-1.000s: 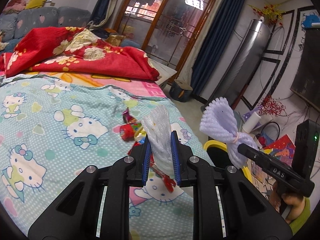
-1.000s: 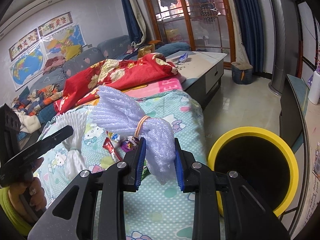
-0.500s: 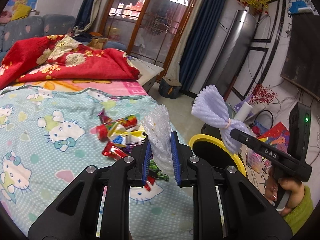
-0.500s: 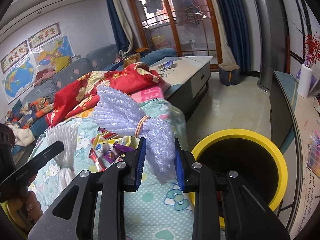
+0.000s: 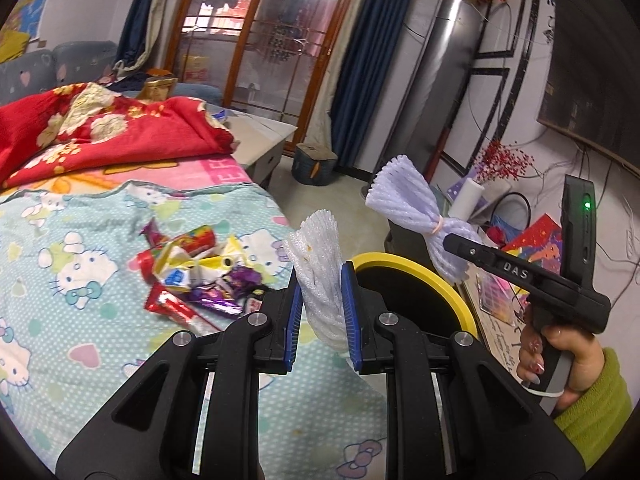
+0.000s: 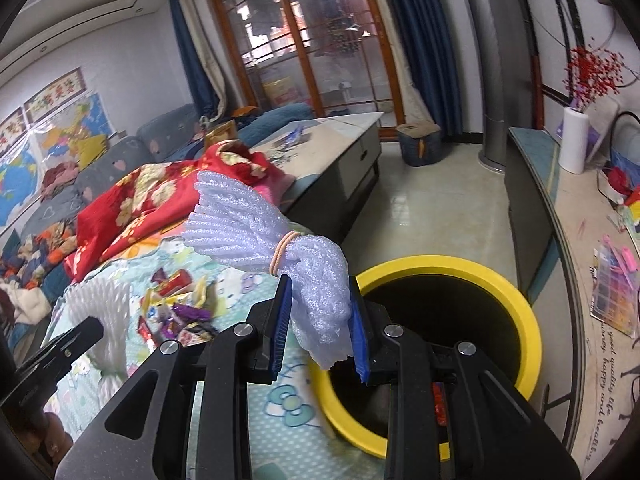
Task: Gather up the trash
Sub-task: 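Carry both foam nets over the yellow bin with both tools, then open both tools to drop the foam nets into the bin, then move both open tools back over the candy on the bed, then grasp the green snack bag with the right tool while the left tool grasps the red candy tube, then carry the snack bag and candy tube over the yellow bin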
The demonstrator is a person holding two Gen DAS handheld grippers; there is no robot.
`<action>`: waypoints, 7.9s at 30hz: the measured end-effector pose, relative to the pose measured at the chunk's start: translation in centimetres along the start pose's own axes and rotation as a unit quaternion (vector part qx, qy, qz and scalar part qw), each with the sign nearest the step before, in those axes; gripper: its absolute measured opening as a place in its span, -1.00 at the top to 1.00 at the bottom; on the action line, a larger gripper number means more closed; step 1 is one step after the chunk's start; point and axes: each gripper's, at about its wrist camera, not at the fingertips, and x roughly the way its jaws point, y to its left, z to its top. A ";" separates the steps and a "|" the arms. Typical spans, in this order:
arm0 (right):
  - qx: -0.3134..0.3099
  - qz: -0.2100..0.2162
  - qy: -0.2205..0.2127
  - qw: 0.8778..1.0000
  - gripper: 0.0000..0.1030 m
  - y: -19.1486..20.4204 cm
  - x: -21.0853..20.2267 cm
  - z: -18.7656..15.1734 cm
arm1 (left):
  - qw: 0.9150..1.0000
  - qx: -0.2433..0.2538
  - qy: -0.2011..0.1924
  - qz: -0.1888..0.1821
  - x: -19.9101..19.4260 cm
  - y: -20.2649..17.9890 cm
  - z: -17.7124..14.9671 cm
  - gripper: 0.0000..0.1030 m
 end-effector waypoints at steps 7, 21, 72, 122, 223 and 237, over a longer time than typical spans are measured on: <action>0.024 -0.020 -0.002 1.000 0.50 -2.6 0.2 -0.1 | 1.000 0.020 0.005 -0.008 1.1 -1.4 0.0 0.74; 0.065 -0.049 0.005 0.997 0.50 -6.5 0.8 -0.8 | 0.997 0.076 0.014 -0.017 4.2 -4.7 0.0 0.73; 0.114 -0.073 0.010 0.991 -0.15 -10.1 1.7 -2.2 | 1.000 0.015 0.009 -0.005 8.6 -3.3 0.9 -0.78; -0.050 0.055 0.055 0.996 -0.42 9.2 3.9 -4.0 | 0.983 -0.110 -0.070 0.126 0.0 13.4 2.5 -0.78; -0.019 0.094 0.078 0.992 0.89 9.7 5.1 -4.0 | 0.997 -0.023 0.071 -0.013 2.7 12.4 5.7 0.43; 0.005 0.073 0.042 0.996 0.90 6.8 3.3 -1.9 | 0.998 -0.017 0.046 -0.030 1.4 9.9 6.8 0.44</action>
